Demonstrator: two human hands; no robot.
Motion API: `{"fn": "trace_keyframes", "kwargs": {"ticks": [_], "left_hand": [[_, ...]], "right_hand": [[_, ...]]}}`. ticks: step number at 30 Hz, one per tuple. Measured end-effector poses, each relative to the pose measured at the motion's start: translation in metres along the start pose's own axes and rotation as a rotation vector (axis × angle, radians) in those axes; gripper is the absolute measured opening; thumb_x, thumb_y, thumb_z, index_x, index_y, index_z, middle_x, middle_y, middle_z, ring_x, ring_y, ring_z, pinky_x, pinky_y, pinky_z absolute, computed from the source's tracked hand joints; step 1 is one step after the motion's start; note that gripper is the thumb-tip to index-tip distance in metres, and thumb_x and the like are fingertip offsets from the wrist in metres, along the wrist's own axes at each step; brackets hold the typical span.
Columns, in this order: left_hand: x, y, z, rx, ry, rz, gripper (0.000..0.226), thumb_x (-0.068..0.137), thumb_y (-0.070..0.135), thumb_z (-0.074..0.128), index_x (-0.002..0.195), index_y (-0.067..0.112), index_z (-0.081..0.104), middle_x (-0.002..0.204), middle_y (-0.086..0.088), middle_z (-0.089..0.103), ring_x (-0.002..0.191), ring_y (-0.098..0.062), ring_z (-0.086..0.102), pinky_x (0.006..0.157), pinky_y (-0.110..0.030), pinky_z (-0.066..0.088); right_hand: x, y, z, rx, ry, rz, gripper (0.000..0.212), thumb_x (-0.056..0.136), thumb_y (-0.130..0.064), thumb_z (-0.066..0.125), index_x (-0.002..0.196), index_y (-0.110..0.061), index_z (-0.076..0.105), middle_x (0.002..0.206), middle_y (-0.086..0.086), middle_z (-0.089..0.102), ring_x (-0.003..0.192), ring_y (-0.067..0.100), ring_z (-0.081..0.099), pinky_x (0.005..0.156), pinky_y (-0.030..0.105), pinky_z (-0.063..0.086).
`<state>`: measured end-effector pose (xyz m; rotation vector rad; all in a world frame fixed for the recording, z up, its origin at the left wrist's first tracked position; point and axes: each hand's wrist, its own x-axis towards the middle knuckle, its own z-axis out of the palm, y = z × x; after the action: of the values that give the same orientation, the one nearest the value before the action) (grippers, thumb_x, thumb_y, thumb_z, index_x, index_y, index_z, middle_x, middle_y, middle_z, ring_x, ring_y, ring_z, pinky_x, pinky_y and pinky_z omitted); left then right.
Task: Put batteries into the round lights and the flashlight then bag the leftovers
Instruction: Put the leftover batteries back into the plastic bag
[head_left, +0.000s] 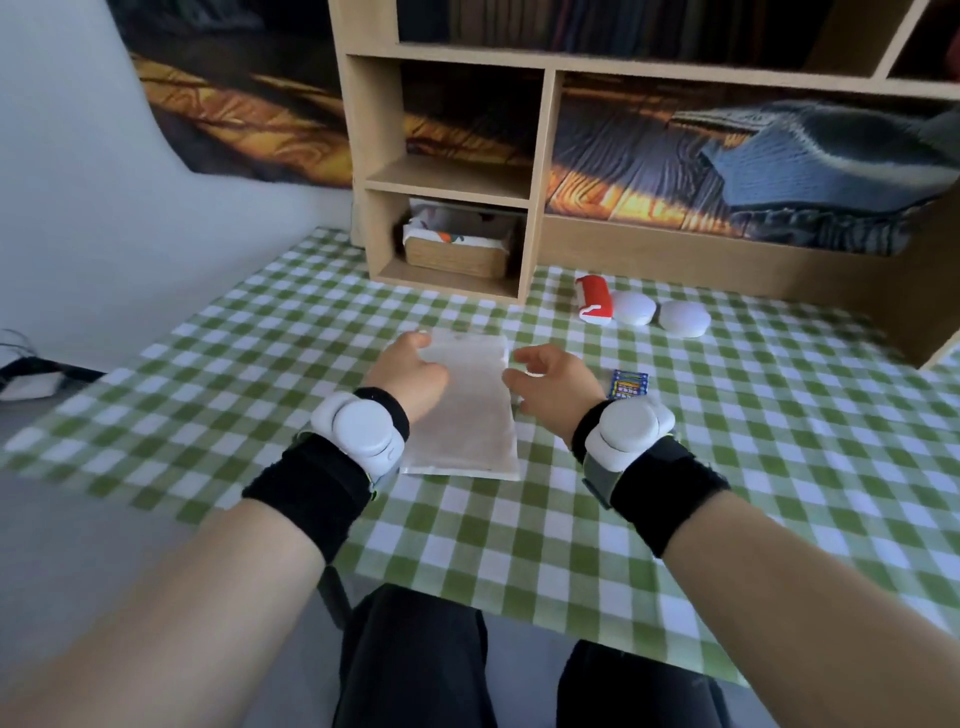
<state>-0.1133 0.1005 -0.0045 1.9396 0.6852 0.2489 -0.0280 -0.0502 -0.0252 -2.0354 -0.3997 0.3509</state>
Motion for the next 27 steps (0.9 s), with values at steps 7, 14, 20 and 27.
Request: {"fn": "trace_keyframes", "kwargs": {"ticks": [7,14,20,27], "left_hand": [[0.000,0.008,0.008,-0.007,-0.031,0.041,0.051,0.092,0.014,0.061,0.141,0.020,0.048,0.121,0.000,0.058,0.085,-0.010,0.054,0.068,-0.023,0.042],[0.002,0.036,0.031,0.008,-0.099,0.111,0.075,0.087,0.040,0.071,0.150,0.027,0.033,0.146,0.001,0.046,0.129,-0.019,0.047,0.088,-0.025,0.035],[0.009,0.076,0.058,0.108,-0.151,0.306,0.093,0.052,0.074,0.076,0.132,0.041,0.042,0.120,0.012,0.062,0.112,-0.017,0.058,0.093,-0.035,0.049],[0.022,0.090,0.077,0.214,-0.137,0.413,0.098,0.046,0.063,0.074,0.133,0.051,0.032,0.121,0.001,0.057,0.113,-0.028,0.055,0.090,-0.044,0.052]], "right_hand": [[0.007,0.001,0.007,0.265,0.015,0.136,0.084,0.086,-0.020,0.070,0.152,-0.014,0.019,0.100,0.007,0.069,0.090,0.027,0.070,0.088,0.047,0.057],[-0.010,0.000,-0.032,0.266,0.043,0.022,0.073,0.085,-0.013,0.071,0.144,-0.022,0.029,0.099,0.001,0.069,0.078,0.019,0.067,0.072,0.031,0.058],[-0.021,-0.004,-0.057,0.103,0.071,-0.125,0.060,0.080,-0.016,0.075,0.130,-0.026,0.042,0.096,0.001,0.069,0.078,0.020,0.070,0.072,0.041,0.060],[-0.025,0.001,-0.085,0.183,-0.037,-0.153,0.042,0.083,-0.005,0.065,0.119,-0.024,0.052,0.100,0.001,0.070,0.088,0.025,0.069,0.073,0.038,0.060]]}}
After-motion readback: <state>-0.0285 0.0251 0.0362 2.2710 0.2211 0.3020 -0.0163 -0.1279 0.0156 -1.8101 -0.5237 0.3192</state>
